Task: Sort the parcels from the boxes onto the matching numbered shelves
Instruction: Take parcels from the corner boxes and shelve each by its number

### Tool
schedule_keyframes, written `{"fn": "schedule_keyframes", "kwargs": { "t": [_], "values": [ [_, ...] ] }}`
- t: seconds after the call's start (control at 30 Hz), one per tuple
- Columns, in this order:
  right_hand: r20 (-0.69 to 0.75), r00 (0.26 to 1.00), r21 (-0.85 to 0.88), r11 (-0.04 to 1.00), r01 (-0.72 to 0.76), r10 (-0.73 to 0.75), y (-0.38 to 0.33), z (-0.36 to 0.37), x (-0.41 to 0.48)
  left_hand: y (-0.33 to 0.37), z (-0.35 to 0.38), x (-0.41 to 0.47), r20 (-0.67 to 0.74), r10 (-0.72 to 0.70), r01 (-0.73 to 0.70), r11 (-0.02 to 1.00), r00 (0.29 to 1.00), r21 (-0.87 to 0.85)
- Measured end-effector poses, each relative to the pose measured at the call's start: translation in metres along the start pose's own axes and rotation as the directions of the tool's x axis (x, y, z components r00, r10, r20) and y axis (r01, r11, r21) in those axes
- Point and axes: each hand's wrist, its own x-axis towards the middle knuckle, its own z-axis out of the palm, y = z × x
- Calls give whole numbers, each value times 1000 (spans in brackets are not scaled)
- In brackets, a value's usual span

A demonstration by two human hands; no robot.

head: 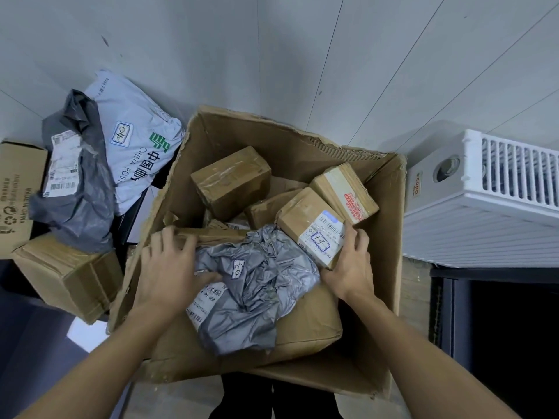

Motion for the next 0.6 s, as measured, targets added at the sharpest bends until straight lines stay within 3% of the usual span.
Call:
{"fn": "schedule_keyframes", "kwargs": {
  "t": [0.07,0.13,0.2,0.27,0.37,0.5,0.6],
  "values": [
    [0,1000,2,1000,-1,1,0,-1,0,5,-4,-12,3,-78,78,997,997,-1],
    [10,1000,-1,1000,-1,1,1,-2,0,12,-6,-21,178,-211,229,969,961,-88],
    [16,1000,-4,1000,10,-10,2,0,0,15,-3,-25,302,-224,278,949,927,-150],
    [16,1000,-8,1000,5,-5,3,0,0,17,-1,-26,340,-179,295,898,923,-327],
    [11,999,-5,999,-48,48,6,-1,-2,12,-3,-23,198,-49,168,743,979,-648],
    [-12,998,-35,998,-55,54,13,-4,-4,-4,-22,6,27,249,-175,749,968,-640],
    [-2,1000,-36,999,-4,4,14,-5,-3,-10,-23,27,7,170,-121,732,985,-671]
  ]
}}
